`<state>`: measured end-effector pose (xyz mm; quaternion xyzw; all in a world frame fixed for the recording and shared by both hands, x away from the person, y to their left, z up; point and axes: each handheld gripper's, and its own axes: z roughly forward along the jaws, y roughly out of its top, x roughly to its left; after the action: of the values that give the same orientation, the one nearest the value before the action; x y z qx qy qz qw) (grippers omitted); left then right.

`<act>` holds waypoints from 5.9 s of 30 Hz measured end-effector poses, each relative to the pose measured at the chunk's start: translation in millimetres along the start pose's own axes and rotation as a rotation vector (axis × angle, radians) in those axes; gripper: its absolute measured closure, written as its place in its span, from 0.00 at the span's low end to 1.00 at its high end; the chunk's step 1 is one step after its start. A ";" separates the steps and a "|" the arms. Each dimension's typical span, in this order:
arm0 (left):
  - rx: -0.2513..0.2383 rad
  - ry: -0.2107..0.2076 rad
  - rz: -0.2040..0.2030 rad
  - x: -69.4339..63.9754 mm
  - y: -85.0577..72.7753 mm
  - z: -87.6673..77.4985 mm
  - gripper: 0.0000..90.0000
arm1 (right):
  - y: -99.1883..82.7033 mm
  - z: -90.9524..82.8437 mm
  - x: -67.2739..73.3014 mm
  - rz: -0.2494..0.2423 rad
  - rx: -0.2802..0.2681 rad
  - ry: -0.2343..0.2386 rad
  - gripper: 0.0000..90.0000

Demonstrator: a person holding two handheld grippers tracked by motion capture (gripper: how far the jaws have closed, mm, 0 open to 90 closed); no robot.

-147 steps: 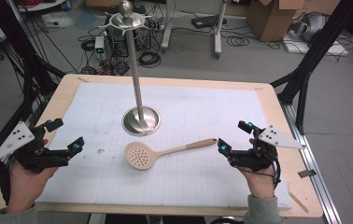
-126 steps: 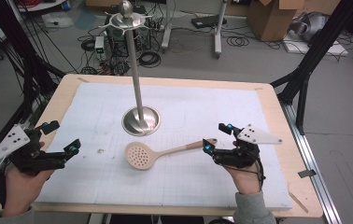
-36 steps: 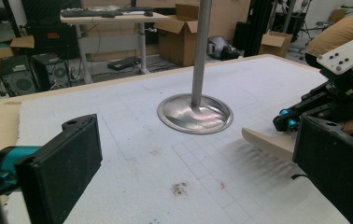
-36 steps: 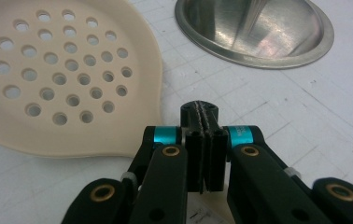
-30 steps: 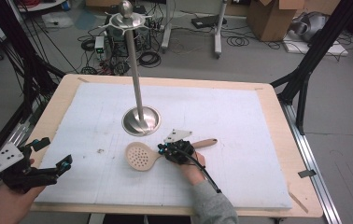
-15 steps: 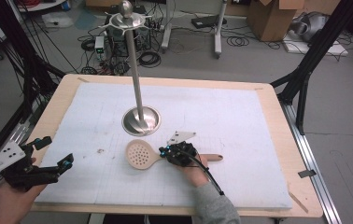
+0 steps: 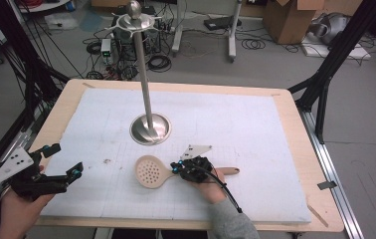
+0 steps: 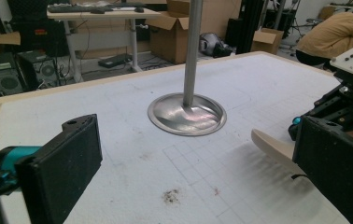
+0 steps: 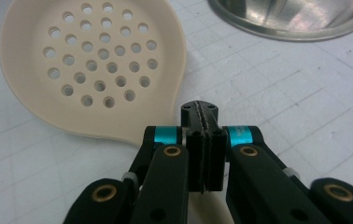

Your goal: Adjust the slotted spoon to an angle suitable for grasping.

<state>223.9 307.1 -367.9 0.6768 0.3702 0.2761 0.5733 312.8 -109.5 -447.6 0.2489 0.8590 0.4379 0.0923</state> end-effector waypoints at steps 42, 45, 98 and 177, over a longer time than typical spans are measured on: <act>-0.001 -0.057 0.010 -6.7 7.7 25.3 0.02 | -48.3 -66.5 -8.8 0.099 0.050 -0.127 1.00; 0.002 -0.049 0.009 -6.2 6.1 23.1 0.02 | -45.0 -62.0 -13.1 0.110 0.049 -0.141 1.00; 0.005 0.015 -0.013 3.6 -2.9 -8.1 0.02 | 11.0 15.1 -21.6 -0.019 0.049 -0.116 1.00; 0.015 -0.030 -0.001 -2.3 1.1 11.5 0.02 | -26.9 -42.9 -5.4 -0.144 0.109 0.109 1.00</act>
<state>231.9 298.6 -368.9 0.6850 0.3641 0.2626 0.5738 292.0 -155.9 -443.7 0.1673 0.9009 0.3955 0.0630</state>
